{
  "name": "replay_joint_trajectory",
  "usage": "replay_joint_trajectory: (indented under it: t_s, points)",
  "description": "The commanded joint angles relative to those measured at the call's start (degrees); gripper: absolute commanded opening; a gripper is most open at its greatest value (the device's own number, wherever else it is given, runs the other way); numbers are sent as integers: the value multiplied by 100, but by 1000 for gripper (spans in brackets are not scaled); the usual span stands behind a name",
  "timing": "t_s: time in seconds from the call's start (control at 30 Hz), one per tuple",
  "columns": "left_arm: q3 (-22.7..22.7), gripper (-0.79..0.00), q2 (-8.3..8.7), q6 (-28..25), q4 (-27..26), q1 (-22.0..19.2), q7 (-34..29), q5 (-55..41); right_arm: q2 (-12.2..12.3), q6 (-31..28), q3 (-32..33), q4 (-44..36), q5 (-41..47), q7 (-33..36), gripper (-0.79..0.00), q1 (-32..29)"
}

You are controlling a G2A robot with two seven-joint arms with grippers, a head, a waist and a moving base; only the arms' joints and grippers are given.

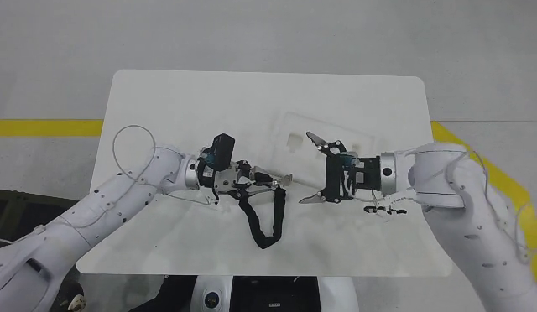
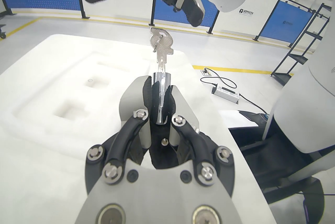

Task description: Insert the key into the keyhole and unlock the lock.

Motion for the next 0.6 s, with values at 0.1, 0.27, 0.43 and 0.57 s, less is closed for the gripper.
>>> replay_joint_trajectory:
  t_s: [0.1,0.27,0.43,0.57]
  points:
    - [512,-785,65,0,-78,-417,-260,-641,121,0,-324,19,-1265,-1025,0,80]
    - [850,-785,101,0,-82,-662,-282,-974,246,0,-525,157,-2041,-1765,0,138]
    - [1114,-785,124,0,-36,-835,-209,-1114,335,0,-626,269,-2432,-2340,-246,192]
    - [1163,-785,132,0,-21,-858,-223,-1168,389,0,-690,300,-2662,-2667,-305,238]
